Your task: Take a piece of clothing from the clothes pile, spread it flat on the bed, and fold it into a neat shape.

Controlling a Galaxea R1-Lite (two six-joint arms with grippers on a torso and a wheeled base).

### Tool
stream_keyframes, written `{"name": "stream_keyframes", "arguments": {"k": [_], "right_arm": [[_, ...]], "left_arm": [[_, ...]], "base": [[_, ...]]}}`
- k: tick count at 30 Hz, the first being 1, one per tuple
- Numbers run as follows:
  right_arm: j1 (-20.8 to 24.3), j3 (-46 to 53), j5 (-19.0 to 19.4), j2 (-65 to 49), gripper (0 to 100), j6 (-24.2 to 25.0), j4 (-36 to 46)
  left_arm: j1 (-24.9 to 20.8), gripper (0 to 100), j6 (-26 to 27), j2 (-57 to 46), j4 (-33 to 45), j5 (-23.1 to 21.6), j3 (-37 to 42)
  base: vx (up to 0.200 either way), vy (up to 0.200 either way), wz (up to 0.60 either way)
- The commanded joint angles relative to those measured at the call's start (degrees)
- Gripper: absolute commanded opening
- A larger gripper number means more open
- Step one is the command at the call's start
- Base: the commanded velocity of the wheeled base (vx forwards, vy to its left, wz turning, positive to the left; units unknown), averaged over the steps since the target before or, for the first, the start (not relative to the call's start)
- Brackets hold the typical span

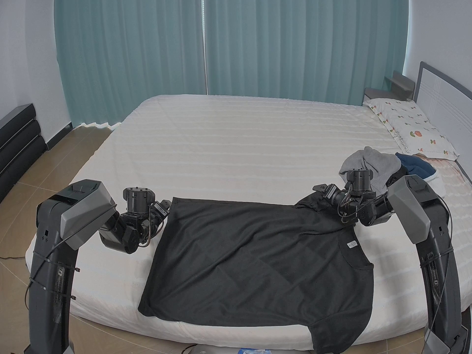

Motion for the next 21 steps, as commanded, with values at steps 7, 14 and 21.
{"name": "stream_keyframes", "arguments": {"k": [7,14,21], "right_arm": [[1.43,0.53,1.02,-0.01,100,-2.52,4.62],[1.43,-4.57,1.02,3.5,100,-2.35,6.38],[2.13,-13.96,0.4,8.25,100,-0.77,7.08]], "left_arm": [[-0.01,100,-0.02,0.08,-0.02,0.02,0.0],[-0.01,100,-0.02,0.16,-0.02,0.02,0.0],[-0.01,100,-0.02,0.16,-0.02,0.1,0.0]], "base": [[0.0,0.0,0.0],[0.0,0.0,0.0],[0.0,0.0,0.0]]}}
